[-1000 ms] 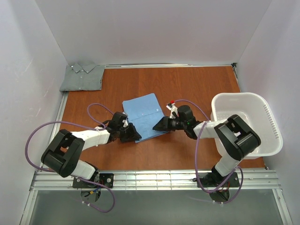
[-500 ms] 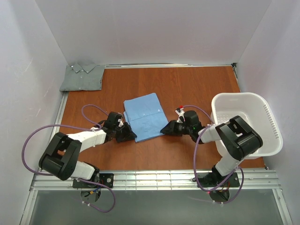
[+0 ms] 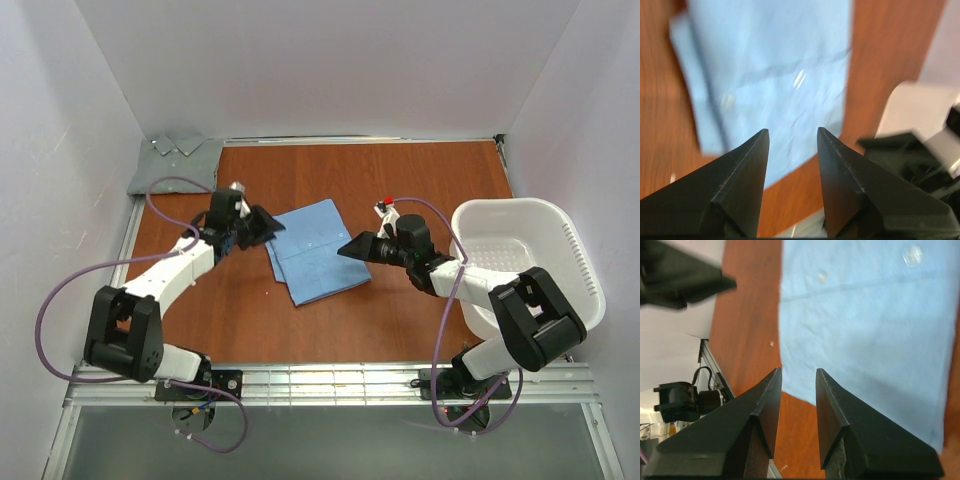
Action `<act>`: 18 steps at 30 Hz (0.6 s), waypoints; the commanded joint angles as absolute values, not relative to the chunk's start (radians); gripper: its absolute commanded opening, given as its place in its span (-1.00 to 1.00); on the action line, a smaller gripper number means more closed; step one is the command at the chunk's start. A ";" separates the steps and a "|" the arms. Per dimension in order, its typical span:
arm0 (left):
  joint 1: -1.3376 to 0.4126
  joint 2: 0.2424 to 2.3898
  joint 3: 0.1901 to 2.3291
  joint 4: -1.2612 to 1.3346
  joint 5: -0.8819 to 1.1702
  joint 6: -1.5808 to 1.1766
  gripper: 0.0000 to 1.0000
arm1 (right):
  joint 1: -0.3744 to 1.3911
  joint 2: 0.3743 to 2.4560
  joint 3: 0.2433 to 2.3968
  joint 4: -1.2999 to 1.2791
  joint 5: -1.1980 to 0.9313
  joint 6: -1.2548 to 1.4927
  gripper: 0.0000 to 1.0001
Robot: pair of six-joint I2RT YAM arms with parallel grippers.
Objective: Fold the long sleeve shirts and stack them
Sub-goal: Fold the shirt
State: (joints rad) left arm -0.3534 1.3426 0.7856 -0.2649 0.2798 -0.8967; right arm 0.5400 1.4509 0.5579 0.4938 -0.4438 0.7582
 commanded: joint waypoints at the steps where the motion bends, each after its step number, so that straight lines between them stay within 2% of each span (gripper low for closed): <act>1: -0.267 1.445 0.969 -0.261 0.261 -0.802 -0.26 | 0.551 1.437 0.635 0.465 -0.480 0.706 -0.48; 5: -0.227 1.635 1.119 -0.239 0.302 -0.781 -0.47 | 0.563 1.445 0.640 0.449 -0.485 0.686 -0.48; 9: -0.219 1.798 1.209 -0.221 0.314 -0.776 -0.59 | 0.564 1.448 0.617 0.443 -0.494 0.676 -0.47; 18: -0.170 1.965 1.177 -0.155 0.285 -0.767 -0.64 | 0.563 1.459 0.571 0.433 -0.485 0.660 -0.46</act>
State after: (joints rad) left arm -0.2024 1.9732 1.1942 -0.1795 0.3099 -0.7906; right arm 0.5613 1.4525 0.5808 0.4343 -0.4805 0.6834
